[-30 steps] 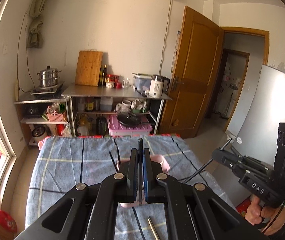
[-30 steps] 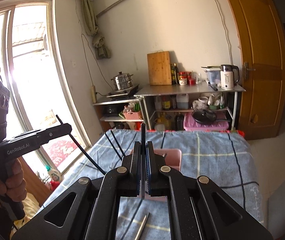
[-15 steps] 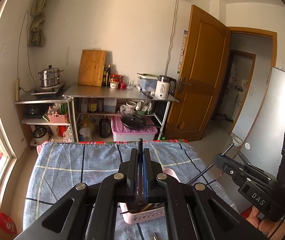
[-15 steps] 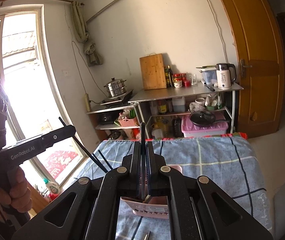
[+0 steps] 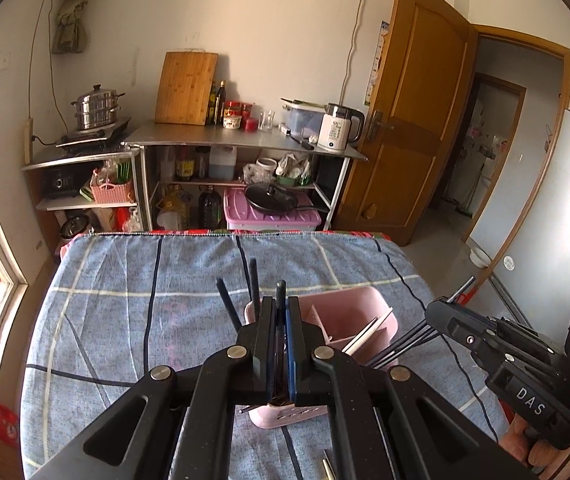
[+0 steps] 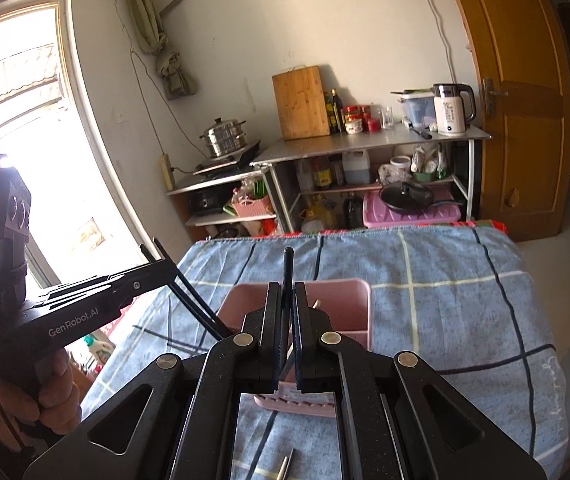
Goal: Organize utensils
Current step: 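Lower the chopsticks into the basket and open both tools, then move both tools back toward the remaining wooden and metal chopsticks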
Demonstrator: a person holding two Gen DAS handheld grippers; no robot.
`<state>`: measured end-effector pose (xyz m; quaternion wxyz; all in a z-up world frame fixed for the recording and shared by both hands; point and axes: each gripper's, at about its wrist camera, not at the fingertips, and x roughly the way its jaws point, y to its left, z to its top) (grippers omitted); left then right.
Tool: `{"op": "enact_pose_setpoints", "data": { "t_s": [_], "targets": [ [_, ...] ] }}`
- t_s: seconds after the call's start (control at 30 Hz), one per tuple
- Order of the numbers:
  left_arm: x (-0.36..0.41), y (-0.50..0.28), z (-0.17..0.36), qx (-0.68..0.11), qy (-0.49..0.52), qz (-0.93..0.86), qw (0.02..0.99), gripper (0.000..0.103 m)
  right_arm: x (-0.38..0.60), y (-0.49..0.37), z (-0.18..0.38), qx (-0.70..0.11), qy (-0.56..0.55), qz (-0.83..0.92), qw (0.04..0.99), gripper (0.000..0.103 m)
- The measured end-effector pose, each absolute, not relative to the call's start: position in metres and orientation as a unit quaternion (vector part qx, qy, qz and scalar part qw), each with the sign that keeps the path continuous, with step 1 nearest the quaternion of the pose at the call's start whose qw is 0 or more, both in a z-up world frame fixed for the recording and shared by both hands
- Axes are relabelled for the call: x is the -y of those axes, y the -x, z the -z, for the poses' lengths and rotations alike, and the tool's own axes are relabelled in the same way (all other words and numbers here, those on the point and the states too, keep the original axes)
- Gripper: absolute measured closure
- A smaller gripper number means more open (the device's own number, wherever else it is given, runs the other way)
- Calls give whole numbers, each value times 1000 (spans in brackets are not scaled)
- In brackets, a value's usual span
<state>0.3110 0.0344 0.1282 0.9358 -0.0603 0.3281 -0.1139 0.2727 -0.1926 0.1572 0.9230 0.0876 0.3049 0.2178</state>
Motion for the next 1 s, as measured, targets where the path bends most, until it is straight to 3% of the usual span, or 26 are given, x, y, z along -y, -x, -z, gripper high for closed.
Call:
{"op": "enact_pose_setpoints", "data": {
  "t_s": [0.1, 0.27, 0.67, 1.0],
  "targets": [
    [-39, -310, -126, -333, 65, 110, 934, 98, 190, -271, -154, -312, -79, -219, 921, 98],
    [-48, -296, -133, -317, 75, 102, 940, 85, 195, -263, -162, -302, -74, -211, 927, 93],
    [-55, -234, -147, -276, 77, 93, 953, 82, 220, -213, -174, -277, -69, -197, 938, 91],
    [-52, -169, -127, -266, 78, 98, 956, 82, 232, -160, -137, -299, -74, -194, 931, 90]
  ]
}}
